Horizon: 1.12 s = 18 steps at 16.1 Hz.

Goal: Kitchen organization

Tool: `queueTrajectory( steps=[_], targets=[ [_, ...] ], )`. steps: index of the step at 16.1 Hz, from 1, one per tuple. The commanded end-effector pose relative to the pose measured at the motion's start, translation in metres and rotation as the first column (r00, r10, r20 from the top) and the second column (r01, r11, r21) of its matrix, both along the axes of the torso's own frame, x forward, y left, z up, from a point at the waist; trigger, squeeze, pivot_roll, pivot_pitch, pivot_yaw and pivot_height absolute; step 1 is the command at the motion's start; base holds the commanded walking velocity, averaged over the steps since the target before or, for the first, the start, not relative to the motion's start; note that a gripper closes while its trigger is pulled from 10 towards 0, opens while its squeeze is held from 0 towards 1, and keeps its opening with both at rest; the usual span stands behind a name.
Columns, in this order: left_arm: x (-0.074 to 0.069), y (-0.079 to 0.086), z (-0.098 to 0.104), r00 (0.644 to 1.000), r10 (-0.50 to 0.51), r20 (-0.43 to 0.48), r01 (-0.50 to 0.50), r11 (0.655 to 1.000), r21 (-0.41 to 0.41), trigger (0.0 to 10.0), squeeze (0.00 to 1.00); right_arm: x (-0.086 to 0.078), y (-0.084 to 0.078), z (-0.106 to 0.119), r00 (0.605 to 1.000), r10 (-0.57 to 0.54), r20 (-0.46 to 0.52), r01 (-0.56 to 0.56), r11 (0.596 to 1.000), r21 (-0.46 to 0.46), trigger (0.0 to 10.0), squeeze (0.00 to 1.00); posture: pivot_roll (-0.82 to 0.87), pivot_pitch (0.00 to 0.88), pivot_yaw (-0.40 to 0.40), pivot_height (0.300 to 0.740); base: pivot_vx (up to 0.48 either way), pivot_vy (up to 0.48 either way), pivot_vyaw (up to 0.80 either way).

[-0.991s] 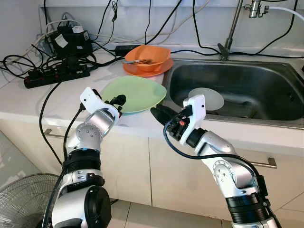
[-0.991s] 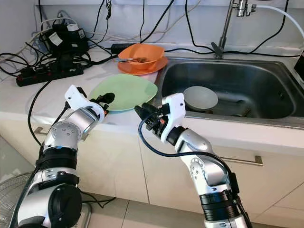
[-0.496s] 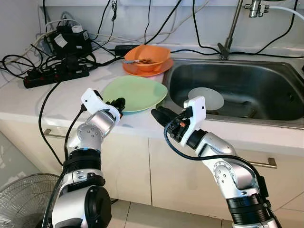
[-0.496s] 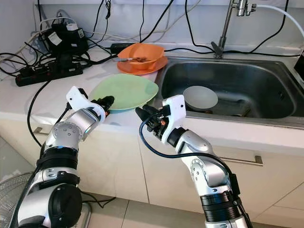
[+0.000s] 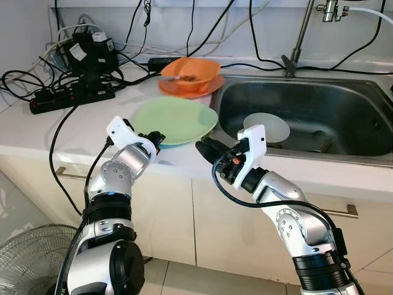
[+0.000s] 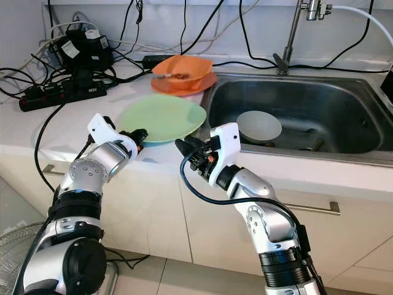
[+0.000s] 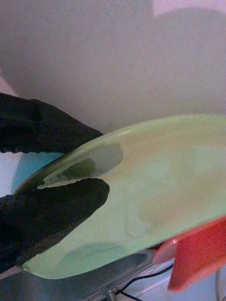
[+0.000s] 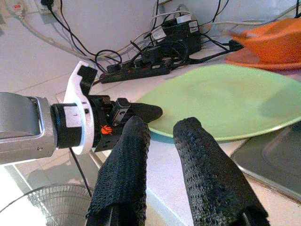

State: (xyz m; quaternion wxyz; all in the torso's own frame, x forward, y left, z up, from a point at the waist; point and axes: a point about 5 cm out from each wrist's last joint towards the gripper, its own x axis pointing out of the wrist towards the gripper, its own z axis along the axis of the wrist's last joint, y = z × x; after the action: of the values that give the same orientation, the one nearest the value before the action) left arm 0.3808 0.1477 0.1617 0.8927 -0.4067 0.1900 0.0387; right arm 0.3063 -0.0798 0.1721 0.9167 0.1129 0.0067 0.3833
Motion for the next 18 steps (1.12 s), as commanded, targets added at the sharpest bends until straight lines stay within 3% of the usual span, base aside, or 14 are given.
queueTrajectory(
  steps=[1,2,4,9,10,18],
  targets=[
    [-0.001,-0.004,-0.004,1.0,-0.02,-0.023,0.021,1.0,0.019,0.0,0.0,-0.002,0.002,0.003,1.0,0.01,0.009,-0.01,1.0,-0.005,10.0,0.0,0.01,0.0,0.085,0.74,0.0,0.0,0.0],
    [-0.001,-0.004,-0.004,1.0,-0.02,-0.023,0.021,1.0,0.019,0.0,0.0,-0.002,0.002,0.003,1.0,0.01,0.009,-0.01,1.0,-0.005,10.0,0.0,0.01,0.0,0.085,0.74,0.0,0.0,0.0],
    [-0.005,0.006,-0.015,0.992,0.094,-0.083,-0.092,0.995,0.029,0.0,0.0,-0.001,0.001,0.001,1.0,0.006,-0.006,-0.006,1.0,-0.008,10.0,0.0,0.03,0.012,0.073,0.74,0.0,0.0,0.0],
    [-0.015,0.008,-0.016,0.982,0.145,-0.119,-0.138,0.988,0.063,0.1,0.0,0.0,0.0,0.001,1.0,0.008,-0.006,-0.008,1.0,-0.012,10.0,0.0,0.03,0.015,0.072,0.74,0.0,0.0,0.0],
    [-0.018,0.009,-0.017,0.978,0.162,-0.128,-0.152,0.985,0.087,10.0,0.0,0.0,0.0,0.001,1.0,0.01,-0.007,-0.01,1.0,-0.013,10.0,0.0,0.04,0.015,0.072,0.74,0.0,0.0,0.0],
    [-0.051,0.023,-0.017,0.952,0.277,-0.13,-0.249,0.949,0.195,10.0,0.0,-0.001,0.005,-0.001,0.999,0.033,-0.012,-0.033,0.999,-0.011,10.0,0.0,0.06,0.0,0.064,0.74,0.0,0.0,0.0]
  ],
)
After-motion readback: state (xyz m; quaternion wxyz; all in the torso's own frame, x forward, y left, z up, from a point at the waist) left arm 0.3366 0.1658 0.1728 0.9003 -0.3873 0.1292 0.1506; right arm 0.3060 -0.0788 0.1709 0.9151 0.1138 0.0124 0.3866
